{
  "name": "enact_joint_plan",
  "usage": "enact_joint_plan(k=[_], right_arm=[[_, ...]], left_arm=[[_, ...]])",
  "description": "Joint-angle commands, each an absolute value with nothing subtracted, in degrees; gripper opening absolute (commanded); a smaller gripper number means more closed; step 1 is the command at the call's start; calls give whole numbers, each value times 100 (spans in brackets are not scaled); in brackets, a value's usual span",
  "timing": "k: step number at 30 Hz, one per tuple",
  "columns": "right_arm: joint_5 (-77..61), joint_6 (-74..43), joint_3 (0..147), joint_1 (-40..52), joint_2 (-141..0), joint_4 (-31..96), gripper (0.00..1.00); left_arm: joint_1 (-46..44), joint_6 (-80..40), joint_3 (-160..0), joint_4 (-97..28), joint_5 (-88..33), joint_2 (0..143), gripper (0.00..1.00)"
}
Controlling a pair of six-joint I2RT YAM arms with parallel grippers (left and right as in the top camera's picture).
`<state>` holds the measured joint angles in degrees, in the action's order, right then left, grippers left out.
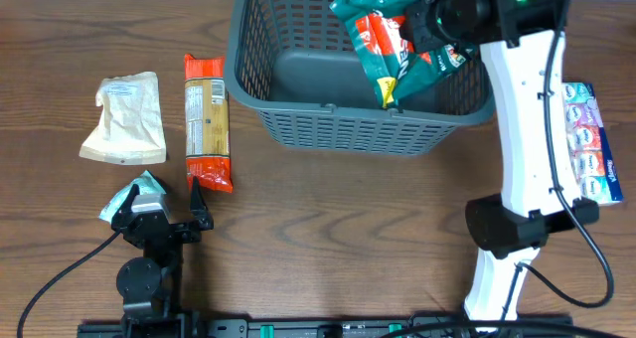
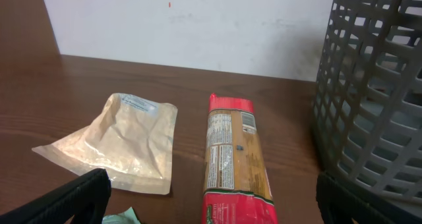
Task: Pack container
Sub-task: 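Lift the Nescafe pouch with the right gripper over the basket, then lower the pouch into the basket and open the right gripper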
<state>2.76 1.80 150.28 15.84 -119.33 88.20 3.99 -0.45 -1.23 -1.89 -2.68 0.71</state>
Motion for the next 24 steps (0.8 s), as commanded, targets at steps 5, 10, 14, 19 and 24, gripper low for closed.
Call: enact_joint_plan(k=[5,10,14,19,24], right_arm=[[1175,-1369,15165,1627,-12005,8903,1],[1267,-1629,15067,1627,-12195,8971,2],[1267,-1627,14851,1627,-12298,8954,2],[1267,-1627,14363,1621,-12346,8807,2],[1264,-1629,13749,1621,-12346,8560,2]], left_arm=[[416,-117,-23,-386,-215,60,99],[416,-117,-23,-386,-217,60,99],[416,-117,-23,-386,-217,60,99],[416,-117,-23,-386,-215,60,99],[416,-117,-23,-386,-215,60,99]])
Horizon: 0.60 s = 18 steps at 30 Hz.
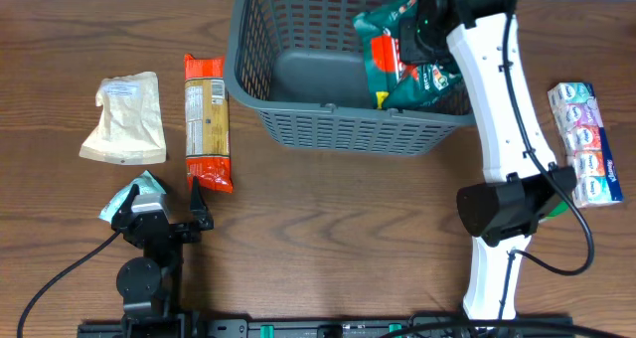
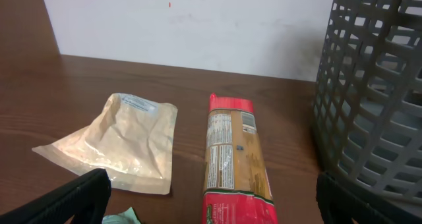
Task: Pack container
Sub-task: 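Lower the pouch into the basket and open the right gripper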
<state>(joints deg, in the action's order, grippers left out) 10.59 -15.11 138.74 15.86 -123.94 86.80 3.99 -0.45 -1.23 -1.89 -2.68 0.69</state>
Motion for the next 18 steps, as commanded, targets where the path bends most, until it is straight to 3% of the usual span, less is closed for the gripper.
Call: enact_joint_plan(k=[1,16,18], right_arm=[[1264,-1629,13616,1621,-12346,8497,1],[1199,-1619,12672,1621,-12346,7902,3],[1127,-1498,12672,1623,-12346,7852,41]], left_arm=[[416,-117,-23,-386,-215,60,99],[416,-117,-23,-386,-215,60,99],[416,-117,-23,-386,-215,60,99]])
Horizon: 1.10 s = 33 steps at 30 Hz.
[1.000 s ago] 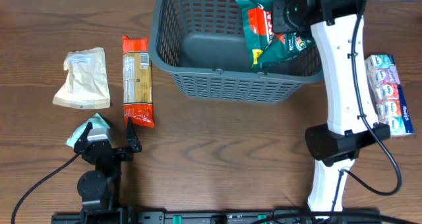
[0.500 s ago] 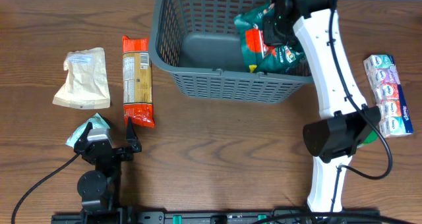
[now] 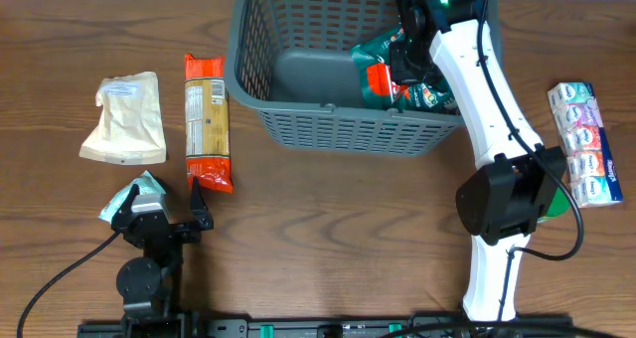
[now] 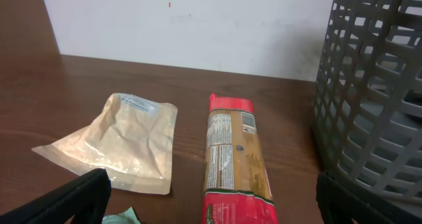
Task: Pack container
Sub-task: 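Lower the pouch into the basket and open the right gripper, then withdraw the right gripper toward the green-capped bottle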
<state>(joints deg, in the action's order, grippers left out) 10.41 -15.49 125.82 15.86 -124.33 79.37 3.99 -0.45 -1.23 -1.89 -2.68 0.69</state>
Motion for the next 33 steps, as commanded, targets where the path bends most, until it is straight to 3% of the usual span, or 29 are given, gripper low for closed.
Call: enact_joint_plan(k=[1,2,4,13,22,28,33], right_arm=[[1050,-1396,12674,1621,-12346,7826,64],[982,-1293,12674,1621,-12346,7793,77],[908,-1168,12674,1623,-12346,7745,87],[899,-1109,12886,1621,-12333,7660,93],[1144,-1037,14879,1610,-12320,8530,94],[1984,-2383,16639,1334,-12280,9682,98],[1887,-3170,16927,720,-11872,9732,99]], left_arm=[[416,-117,-23,-386,-215,60,99],[416,-117,-23,-386,-215,60,99],[416,-117,-23,-386,-217,60,99],[416,-117,-23,-386,-215,60,99],[416,-117,-23,-386,-215,60,99],[416,-117,-23,-386,-217,60,99],[416,-117,-23,-386,-215,60,99]])
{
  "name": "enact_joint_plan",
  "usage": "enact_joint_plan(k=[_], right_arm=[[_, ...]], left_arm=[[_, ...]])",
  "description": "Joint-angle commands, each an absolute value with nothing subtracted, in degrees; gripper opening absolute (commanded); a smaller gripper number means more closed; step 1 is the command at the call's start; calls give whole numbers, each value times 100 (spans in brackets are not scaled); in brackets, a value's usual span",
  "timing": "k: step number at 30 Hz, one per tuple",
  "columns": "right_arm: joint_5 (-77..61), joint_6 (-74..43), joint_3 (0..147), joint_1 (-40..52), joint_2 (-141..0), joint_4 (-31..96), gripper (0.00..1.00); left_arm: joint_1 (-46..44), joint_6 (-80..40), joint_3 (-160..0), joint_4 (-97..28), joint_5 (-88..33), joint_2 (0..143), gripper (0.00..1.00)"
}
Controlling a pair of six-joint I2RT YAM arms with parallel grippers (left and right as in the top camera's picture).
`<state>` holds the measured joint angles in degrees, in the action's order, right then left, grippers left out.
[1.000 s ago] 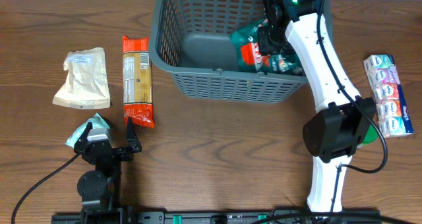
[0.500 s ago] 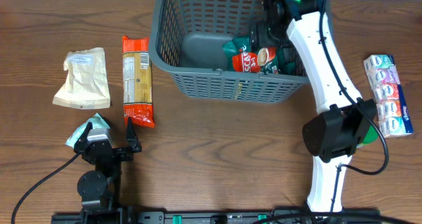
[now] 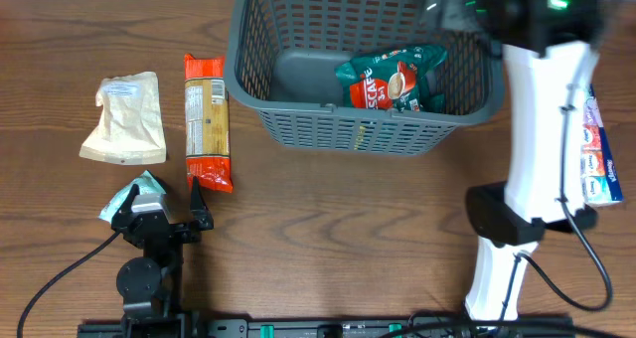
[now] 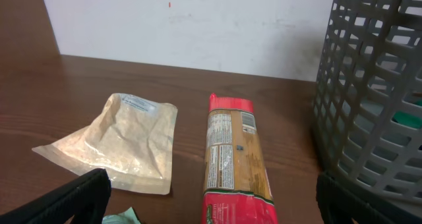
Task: Pack container
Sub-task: 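Withdraw the right gripper toward the green-capped bottle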
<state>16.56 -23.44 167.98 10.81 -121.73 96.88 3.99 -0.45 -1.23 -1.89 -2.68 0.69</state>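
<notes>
The grey basket (image 3: 338, 129) stands at the back centre. A green and red coffee packet (image 3: 393, 78) lies flat inside it, to the right. My right gripper (image 3: 459, 2) is blurred above the basket's far right corner, apart from the packet and apparently open. My left gripper (image 3: 159, 217) rests open at the front left, fingers (image 4: 72, 196) spread wide. The near end of a red and orange packet (image 3: 208, 121) (image 4: 234, 159) lies between them. A beige pouch (image 3: 124, 119) (image 4: 119, 141) lies left of that packet.
A small pale green sachet (image 3: 134, 194) (image 4: 124, 217) lies by the left gripper's left finger. A multi-pack of tissues (image 3: 588, 149) sits at the right edge, partly behind the right arm. The basket wall (image 4: 376, 99) rises just right of the left gripper.
The coffee packet was in the right gripper low inside the basket. Now it lies flat on the basket floor, let go, and the right gripper is higher and further right. The left arm is unmoved.
The right gripper held the coffee packet above the basket's right rim, then lower over the basket, then down inside it. Now the packet rests loose in the basket and the gripper has drawn away. The left gripper stayed open by the red packet throughout.
</notes>
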Motion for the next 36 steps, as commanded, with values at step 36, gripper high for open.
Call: enact_joint_plan(k=[36], right_arm=[[1988,-3844,14442,-1476,-8396,9732,99]], left_arm=[[416,-117,-23,-386,-215,60,99]])
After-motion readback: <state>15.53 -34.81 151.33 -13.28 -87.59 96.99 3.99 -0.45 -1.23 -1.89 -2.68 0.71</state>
